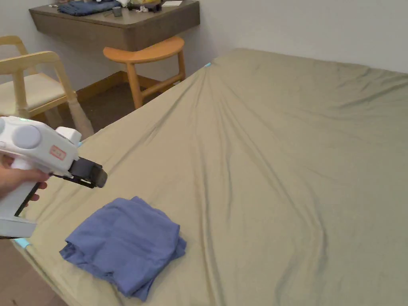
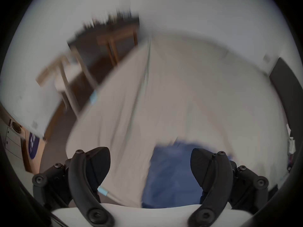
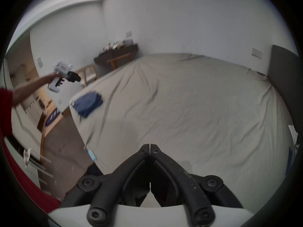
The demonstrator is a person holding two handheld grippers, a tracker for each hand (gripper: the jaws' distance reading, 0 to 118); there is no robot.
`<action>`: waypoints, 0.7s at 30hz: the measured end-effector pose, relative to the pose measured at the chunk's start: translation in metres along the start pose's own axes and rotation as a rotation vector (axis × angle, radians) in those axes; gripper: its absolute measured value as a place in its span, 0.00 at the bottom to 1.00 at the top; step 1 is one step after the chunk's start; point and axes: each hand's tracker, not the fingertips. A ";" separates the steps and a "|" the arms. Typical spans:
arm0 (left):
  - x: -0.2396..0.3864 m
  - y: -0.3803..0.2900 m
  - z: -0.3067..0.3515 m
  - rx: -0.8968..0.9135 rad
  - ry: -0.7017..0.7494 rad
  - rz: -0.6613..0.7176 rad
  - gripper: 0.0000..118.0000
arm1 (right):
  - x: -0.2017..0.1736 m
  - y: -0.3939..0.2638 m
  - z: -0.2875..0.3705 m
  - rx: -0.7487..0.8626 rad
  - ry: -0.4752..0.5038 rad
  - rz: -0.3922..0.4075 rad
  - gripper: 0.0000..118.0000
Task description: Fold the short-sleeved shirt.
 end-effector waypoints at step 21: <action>0.500 -0.178 0.215 0.912 -0.354 -0.184 0.00 | 0.098 -0.011 0.201 0.623 -0.817 0.006 0.00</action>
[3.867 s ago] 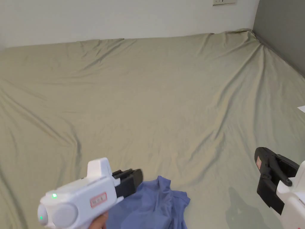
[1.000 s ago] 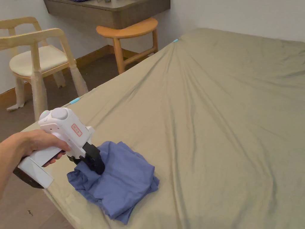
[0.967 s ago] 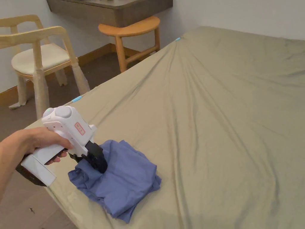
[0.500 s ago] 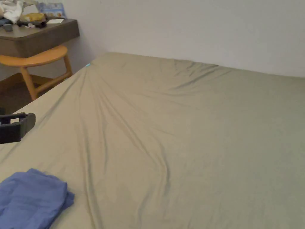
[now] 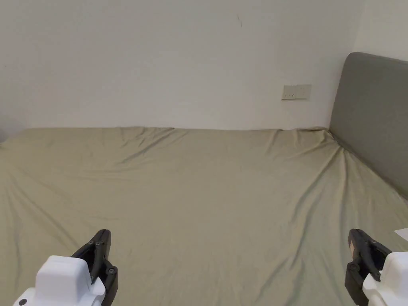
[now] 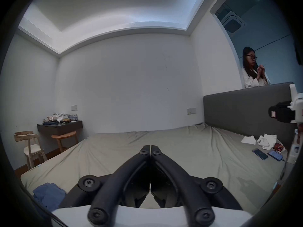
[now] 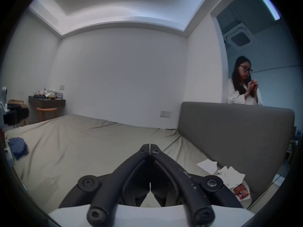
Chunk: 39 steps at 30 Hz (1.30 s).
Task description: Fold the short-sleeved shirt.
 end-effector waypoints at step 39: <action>-0.015 0.015 0.005 -0.024 -0.006 0.067 0.67 | 0.011 -0.002 -0.006 -0.054 0.052 -0.066 0.50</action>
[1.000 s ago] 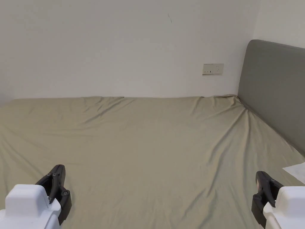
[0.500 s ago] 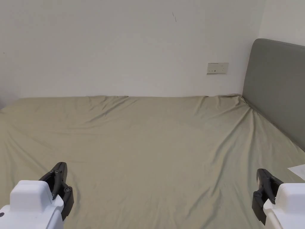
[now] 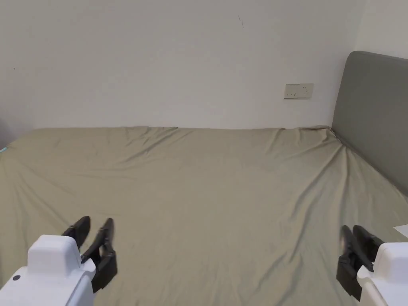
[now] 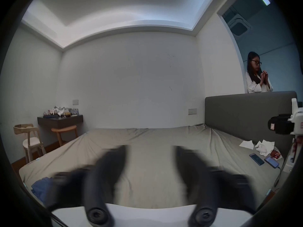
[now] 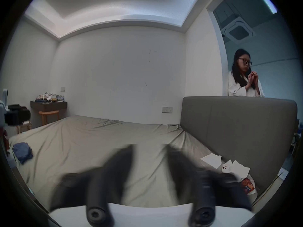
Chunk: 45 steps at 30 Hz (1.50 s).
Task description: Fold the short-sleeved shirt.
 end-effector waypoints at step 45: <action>-0.007 0.008 0.007 0.062 0.055 0.006 1.00 | -0.027 0.032 0.000 0.063 -0.142 -0.032 1.00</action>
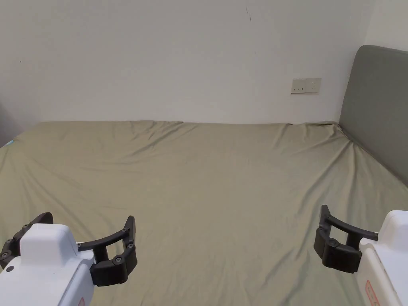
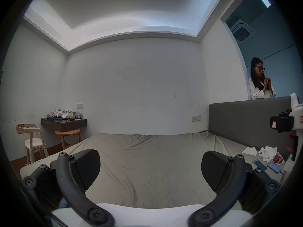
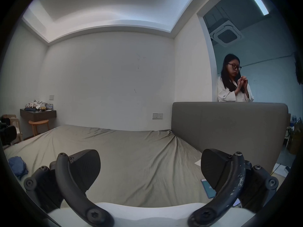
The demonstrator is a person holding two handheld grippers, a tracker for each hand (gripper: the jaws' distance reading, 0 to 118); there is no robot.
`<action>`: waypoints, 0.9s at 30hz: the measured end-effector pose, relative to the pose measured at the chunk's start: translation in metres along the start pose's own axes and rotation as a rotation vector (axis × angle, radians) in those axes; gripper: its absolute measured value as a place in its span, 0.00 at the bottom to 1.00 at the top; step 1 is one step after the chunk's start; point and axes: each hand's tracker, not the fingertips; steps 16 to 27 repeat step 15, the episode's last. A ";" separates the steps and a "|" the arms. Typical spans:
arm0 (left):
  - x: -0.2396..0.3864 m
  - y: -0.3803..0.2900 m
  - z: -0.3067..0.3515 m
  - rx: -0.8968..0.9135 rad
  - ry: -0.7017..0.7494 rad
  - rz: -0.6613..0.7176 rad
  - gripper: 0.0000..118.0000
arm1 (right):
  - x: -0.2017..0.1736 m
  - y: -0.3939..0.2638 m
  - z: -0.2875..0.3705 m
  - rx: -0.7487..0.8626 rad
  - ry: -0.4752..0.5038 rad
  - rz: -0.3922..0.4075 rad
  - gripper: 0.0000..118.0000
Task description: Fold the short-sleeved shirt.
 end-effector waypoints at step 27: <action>0.000 0.001 0.001 0.013 0.020 -0.020 1.00 | 0.000 0.003 -0.001 -0.014 0.028 -0.008 1.00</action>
